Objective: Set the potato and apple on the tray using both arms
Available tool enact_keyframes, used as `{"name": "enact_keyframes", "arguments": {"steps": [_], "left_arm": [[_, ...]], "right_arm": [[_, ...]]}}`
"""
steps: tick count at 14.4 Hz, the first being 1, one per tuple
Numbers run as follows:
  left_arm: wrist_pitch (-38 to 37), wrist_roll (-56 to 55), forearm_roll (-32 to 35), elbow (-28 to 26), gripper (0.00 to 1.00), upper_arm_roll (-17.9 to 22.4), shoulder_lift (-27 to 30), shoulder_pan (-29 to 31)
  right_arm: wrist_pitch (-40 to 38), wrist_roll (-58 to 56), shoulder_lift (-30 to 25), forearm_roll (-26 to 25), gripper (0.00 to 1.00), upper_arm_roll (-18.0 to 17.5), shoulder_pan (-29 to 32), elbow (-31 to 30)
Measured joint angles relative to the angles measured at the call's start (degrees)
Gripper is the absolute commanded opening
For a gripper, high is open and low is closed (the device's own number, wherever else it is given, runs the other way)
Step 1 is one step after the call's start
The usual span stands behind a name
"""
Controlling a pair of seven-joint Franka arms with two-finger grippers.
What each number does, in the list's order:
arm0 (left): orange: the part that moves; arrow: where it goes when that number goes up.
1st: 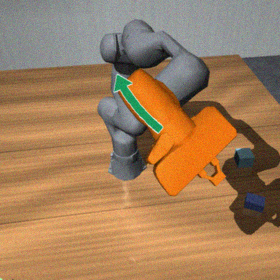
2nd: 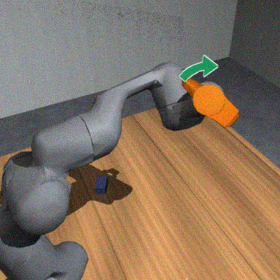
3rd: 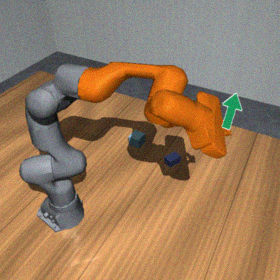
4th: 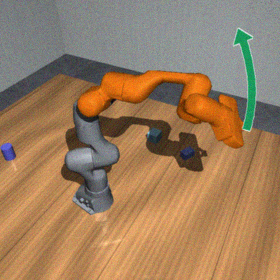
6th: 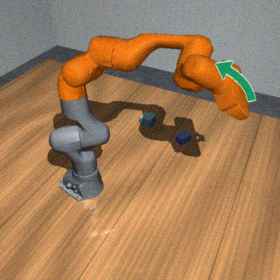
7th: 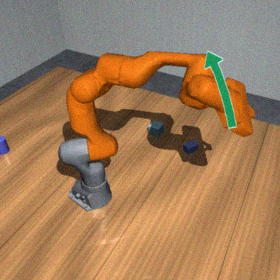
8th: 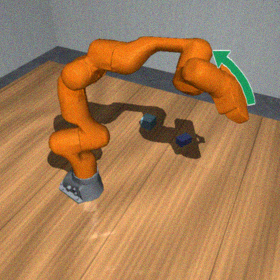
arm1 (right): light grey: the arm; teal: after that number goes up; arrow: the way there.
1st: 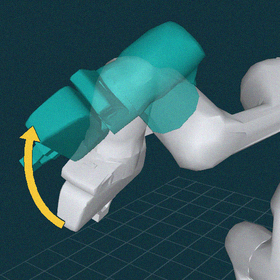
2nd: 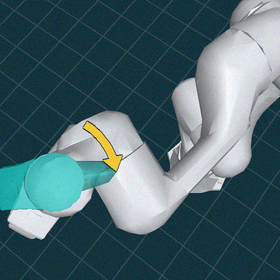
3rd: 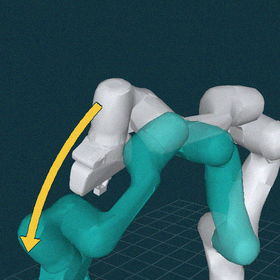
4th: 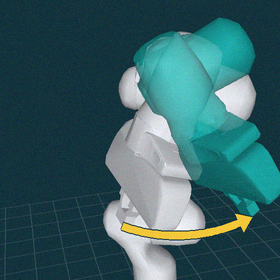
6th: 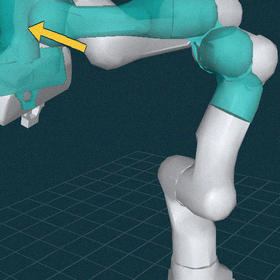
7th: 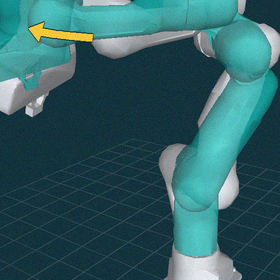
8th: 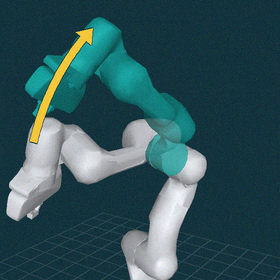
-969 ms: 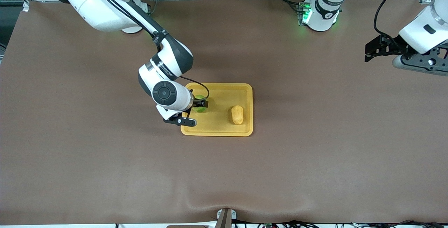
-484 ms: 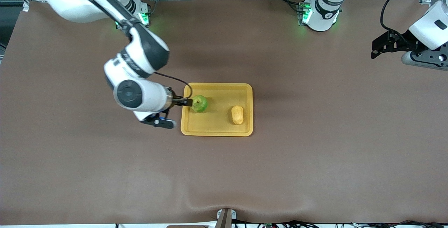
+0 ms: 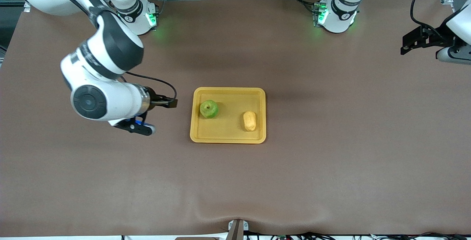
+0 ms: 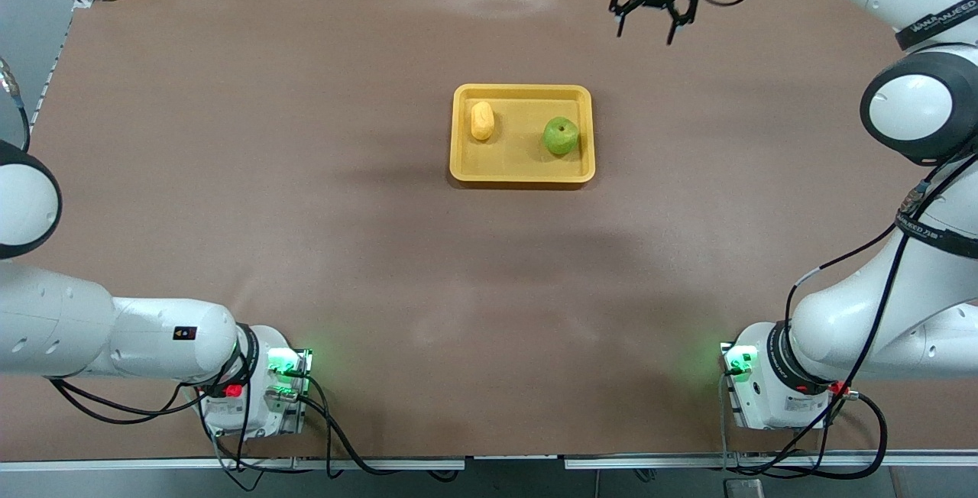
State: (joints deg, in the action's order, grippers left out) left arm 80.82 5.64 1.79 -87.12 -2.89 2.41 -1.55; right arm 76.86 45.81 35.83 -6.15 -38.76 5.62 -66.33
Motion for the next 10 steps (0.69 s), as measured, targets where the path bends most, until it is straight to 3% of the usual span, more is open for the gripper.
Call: {"name": "enact_keyframes", "arguments": {"steps": [5,10], "left_arm": [[-0.7,0.0,0.0,0.0,1.00,-0.3,0.1,-0.2],[-0.8,0.0,0.0,-0.1,1.00,-1.1,0.1,-0.2]], "right_arm": [[-3.1,-6.1,-1.3,-0.3,1.00,1.3,0.0,6.7],[-3.1,-9.6,-4.2,-0.5,1.00,5.5,-0.2,9.4]]}}
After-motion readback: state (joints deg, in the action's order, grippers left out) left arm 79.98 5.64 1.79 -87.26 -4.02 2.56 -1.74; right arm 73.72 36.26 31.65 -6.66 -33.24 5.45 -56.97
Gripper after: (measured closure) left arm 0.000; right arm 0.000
